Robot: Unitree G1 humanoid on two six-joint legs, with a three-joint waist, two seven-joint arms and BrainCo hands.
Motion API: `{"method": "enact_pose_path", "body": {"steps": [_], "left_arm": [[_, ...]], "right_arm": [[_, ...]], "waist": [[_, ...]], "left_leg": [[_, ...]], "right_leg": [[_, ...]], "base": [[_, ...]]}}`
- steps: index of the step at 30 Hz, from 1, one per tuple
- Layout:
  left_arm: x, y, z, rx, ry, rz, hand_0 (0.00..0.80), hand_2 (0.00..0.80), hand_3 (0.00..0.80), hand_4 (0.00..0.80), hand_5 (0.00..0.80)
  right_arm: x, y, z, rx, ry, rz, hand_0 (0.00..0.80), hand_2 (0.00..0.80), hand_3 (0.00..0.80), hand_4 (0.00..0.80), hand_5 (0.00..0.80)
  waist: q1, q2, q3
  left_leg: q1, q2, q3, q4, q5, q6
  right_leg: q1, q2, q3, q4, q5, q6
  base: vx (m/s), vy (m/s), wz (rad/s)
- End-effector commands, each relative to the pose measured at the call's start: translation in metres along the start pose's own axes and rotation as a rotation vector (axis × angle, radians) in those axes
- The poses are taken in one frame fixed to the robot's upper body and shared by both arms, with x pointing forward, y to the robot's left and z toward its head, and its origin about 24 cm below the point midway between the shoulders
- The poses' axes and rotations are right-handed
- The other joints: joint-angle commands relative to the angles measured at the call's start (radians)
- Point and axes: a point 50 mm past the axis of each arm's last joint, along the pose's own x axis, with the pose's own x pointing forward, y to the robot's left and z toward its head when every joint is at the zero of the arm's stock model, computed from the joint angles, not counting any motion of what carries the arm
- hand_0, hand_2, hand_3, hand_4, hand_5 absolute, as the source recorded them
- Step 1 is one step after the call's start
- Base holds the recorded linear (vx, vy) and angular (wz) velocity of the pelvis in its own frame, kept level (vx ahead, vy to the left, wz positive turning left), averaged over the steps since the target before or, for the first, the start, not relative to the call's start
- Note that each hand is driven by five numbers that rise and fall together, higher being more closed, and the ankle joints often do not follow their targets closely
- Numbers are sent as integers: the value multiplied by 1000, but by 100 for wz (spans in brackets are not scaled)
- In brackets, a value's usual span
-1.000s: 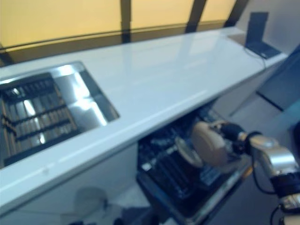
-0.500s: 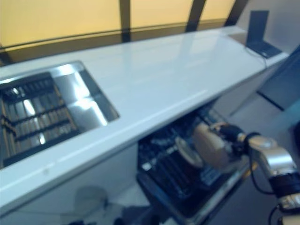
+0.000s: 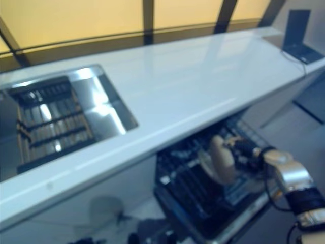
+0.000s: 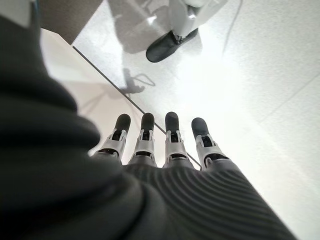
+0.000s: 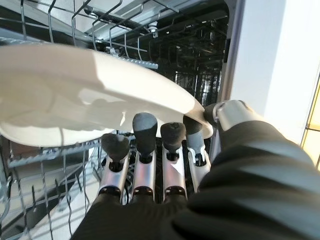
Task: Take plates into dishwasher
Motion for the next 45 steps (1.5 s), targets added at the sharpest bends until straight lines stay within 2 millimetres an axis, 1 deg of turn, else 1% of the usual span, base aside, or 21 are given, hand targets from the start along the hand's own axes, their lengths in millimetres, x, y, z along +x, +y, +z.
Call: {"method": "enact_pose_path", "body": {"steps": [1,7,10,17,22,25,30,34,42,43,44,45], "left_arm": [[1,0,7,28,-11,-4,0,0,0,0,0],[1,-1,16,16,-43,-12,0,0,0,0,0],[1,-2,17,14,-50,-18,0,0,0,0,0],[1,-4,20,0,-61,-21,0,0,0,0,0],[1,-2,23,-6,-73,-17,0,0,0,0,0],[1,-3,26,-13,-77,-18,0,0,0,0,0],[1,-2,27,-13,-76,-17,0,0,0,0,0],[1,-2,26,-10,-74,-15,0,0,0,0,0],[1,0,27,-7,-74,-9,0,0,0,0,0],[1,-1,27,-5,-73,-9,0,0,0,0,0],[1,-1,26,-4,-73,-9,0,0,0,0,0],[1,-1,26,-2,-72,-9,0,0,0,0,0]], "right_arm": [[8,0,31,-38,-86,-24,800,800,800,800,800],[14,5,29,-61,-66,-27,800,800,800,800,800],[17,9,26,-64,-48,-16,800,800,800,800,800],[25,23,11,-92,7,24,800,800,800,800,800],[24,26,3,-113,41,43,800,800,800,800,800],[24,29,-5,-132,73,58,800,800,800,800,800],[22,31,-17,-136,111,60,800,800,800,800,800],[21,32,-23,-145,128,52,800,800,800,800,800],[21,32,-24,-143,119,36,800,800,800,800,800],[21,31,-23,-146,111,23,621,621,621,621,621],[21,30,-21,-140,99,8,210,210,210,210,210],[20,30,-21,-129,95,8,0,0,0,0,0]], "waist": [[36,21,-7],[39,36,19],[38,44,30],[32,56,51],[27,56,59],[21,54,60],[17,50,63],[16,47,65],[15,43,67],[15,43,66],[15,43,66],[15,43,65]], "left_leg": [[-1,-8,34,-2,-71,8],[-16,-12,27,-2,-63,6],[-21,-13,28,-2,-60,4],[-29,-14,34,-2,-56,2],[-28,-11,38,-2,-56,2],[-27,-8,42,-2,-56,2],[-24,-5,45,-2,-58,3],[-22,-3,46,-2,-58,3],[-22,2,49,-2,-58,3],[-21,2,49,-2,-58,3],[-20,3,49,-2,-58,3],[-19,3,48,-2,-58,3]], "right_leg": [[-64,67,-12,159,-115,-16],[-83,64,-19,168,-117,-20],[-89,62,-22,169,-117,-21],[-96,58,-26,167,-114,-23],[-101,57,-27,173,-115,-21],[-104,57,-25,177,-115,-21],[-103,57,-23,177,-115,-20],[-100,57,-22,174,-113,-20],[-94,58,-22,168,-112,-21],[-93,59,-22,167,-113,-21],[-92,59,-22,167,-113,-22],[-92,59,-22,168,-113,-21]], "base": [[-32,3,6],[-40,5,9],[-35,8,0],[-4,1,0],[0,0,0],[0,0,0],[0,0,0],[0,0,0],[0,0,0],[0,0,0],[0,0,0],[0,0,0]]}}
